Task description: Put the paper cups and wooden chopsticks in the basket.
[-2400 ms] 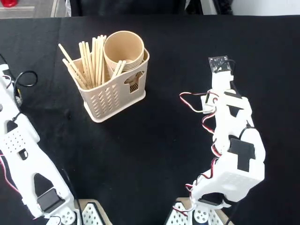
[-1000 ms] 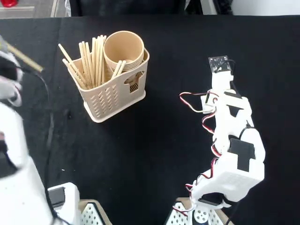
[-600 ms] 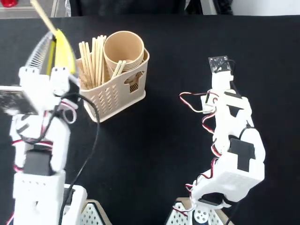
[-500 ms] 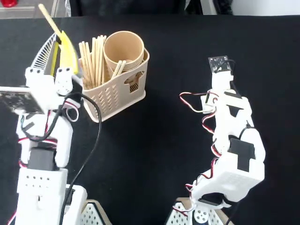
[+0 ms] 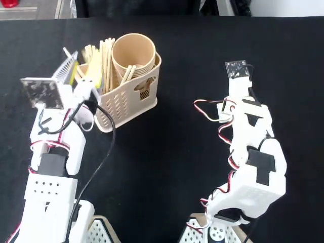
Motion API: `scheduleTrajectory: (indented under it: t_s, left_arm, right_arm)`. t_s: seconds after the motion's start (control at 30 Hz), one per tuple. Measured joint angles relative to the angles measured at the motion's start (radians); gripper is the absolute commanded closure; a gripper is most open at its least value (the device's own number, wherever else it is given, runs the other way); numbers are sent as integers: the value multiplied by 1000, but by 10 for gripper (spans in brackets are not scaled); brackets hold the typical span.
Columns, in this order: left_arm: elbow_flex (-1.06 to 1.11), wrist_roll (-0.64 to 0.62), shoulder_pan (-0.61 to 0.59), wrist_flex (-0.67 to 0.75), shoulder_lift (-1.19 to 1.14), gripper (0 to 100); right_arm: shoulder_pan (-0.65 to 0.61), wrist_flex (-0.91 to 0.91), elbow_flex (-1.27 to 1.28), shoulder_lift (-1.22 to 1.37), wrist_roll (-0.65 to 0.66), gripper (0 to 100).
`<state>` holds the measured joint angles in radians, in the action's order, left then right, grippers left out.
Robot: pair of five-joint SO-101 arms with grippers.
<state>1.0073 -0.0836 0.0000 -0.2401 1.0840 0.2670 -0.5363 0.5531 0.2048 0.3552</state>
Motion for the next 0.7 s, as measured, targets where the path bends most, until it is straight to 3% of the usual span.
scheduleTrajectory:
  t_s: [0.2, 0.33, 0.47, 0.7]
  left_arm:
    - [-2, 2, -54, -172, 176, 973]
    - [130, 61, -140, -226, 422, 965]
    - [288, 87, -161, -238, 683, 965]
    - [376, 94, -270, -333, 689, 965]
  right_arm:
    - [0, 0, 9, -23, 0, 986]
    - [0, 17, 109, -129, 0, 986]
    - [-6, 153, 290, -299, 0, 985]
    - [-95, 433, 738, -720, 2, 983]
